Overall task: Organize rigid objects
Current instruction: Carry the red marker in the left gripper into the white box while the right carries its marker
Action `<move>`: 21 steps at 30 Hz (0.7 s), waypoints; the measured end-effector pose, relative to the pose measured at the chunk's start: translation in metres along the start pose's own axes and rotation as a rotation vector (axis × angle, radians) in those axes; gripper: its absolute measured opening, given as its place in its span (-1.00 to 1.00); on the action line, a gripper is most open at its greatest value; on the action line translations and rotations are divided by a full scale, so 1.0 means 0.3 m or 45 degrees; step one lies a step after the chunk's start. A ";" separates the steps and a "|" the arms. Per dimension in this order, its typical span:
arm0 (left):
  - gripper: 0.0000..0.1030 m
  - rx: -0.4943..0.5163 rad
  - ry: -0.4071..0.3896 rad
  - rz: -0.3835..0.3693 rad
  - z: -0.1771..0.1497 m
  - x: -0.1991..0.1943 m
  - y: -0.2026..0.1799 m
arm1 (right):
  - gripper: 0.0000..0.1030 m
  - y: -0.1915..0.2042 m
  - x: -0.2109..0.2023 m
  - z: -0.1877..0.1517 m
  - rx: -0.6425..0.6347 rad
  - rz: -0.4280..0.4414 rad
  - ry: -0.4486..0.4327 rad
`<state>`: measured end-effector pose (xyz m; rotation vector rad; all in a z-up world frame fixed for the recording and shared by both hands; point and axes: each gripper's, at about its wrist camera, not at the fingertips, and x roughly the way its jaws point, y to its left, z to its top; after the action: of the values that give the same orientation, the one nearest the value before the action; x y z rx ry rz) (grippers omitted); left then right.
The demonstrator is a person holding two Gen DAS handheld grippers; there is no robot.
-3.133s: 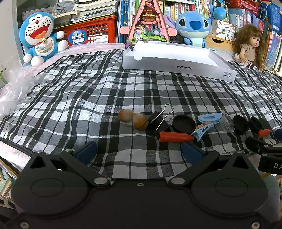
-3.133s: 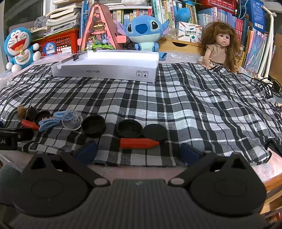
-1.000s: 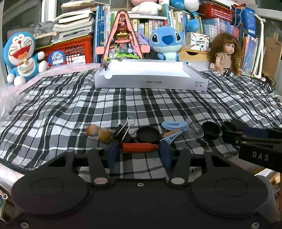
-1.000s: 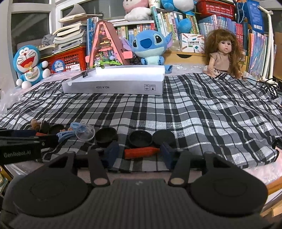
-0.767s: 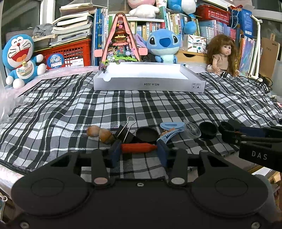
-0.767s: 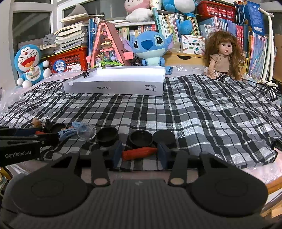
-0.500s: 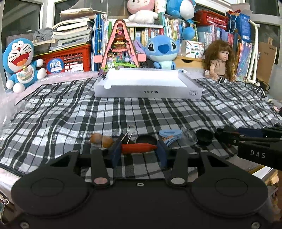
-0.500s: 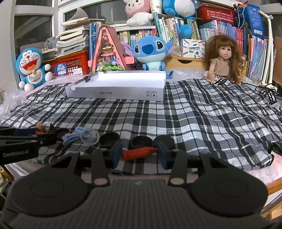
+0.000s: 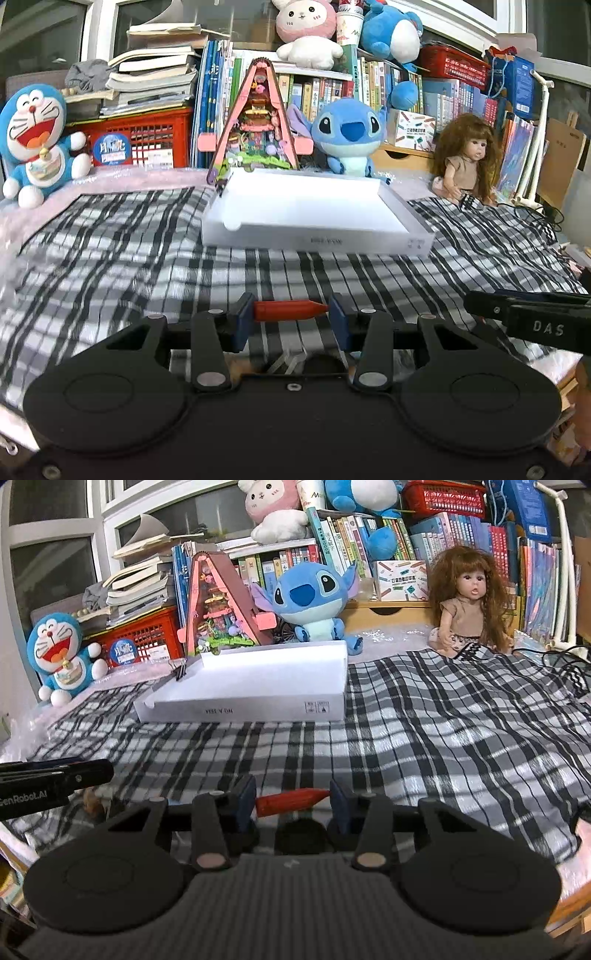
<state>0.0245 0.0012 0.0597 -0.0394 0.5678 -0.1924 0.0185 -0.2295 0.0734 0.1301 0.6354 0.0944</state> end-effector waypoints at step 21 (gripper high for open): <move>-0.20 -0.008 0.063 0.020 0.291 0.290 0.072 | -0.05 -0.014 0.228 0.289 0.080 0.026 0.123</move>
<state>0.1469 0.0043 0.0852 -0.0363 0.6181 -0.1767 0.1252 -0.2329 0.1018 0.1933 0.7340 0.1006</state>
